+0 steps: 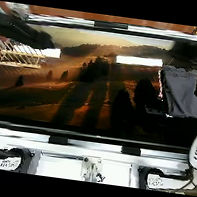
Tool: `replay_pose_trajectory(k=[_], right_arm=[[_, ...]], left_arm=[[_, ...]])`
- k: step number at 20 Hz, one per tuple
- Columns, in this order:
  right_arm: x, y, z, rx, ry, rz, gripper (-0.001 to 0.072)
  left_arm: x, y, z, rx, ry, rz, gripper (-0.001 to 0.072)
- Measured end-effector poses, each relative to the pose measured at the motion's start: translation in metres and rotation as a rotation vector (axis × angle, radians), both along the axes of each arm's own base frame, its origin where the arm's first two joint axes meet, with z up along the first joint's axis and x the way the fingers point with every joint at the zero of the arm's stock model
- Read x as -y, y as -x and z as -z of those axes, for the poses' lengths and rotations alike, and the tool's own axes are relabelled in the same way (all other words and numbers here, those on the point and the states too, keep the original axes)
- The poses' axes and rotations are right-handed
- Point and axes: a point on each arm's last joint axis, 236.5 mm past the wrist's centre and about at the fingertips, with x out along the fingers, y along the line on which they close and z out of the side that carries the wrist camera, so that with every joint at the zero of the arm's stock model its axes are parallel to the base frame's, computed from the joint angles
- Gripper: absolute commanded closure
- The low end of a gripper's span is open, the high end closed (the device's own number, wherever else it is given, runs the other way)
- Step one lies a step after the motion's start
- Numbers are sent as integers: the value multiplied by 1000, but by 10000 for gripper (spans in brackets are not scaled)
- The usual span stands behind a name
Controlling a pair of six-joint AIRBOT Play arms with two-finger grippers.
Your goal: Fold the shirts.
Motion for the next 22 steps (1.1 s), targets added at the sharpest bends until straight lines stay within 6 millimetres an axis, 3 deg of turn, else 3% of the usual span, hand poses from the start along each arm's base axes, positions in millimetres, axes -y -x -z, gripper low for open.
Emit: replay_pose_trajectory(k=[2, 3, 6, 11, 22], right_arm=[[-46, 6, 28, -94, -46, -73, 161], [-60, 10, 40, -138, -62, -91, 161], [-75, 21, 67, -248, -52, -90, 162], [-63, 26, 84, -304, 29, -52, 161], [-58, 27, 88, -316, 58, -37, 162]], left_arm=[[10, 5, 49, -121, -122, 23, 9], [11, 8, 67, -169, -163, 22, 9], [8, 12, 98, -251, -248, -1, 10], [0, 10, 112, -284, -287, -32, 7], [-5, 9, 116, -293, -299, -47, 6]])
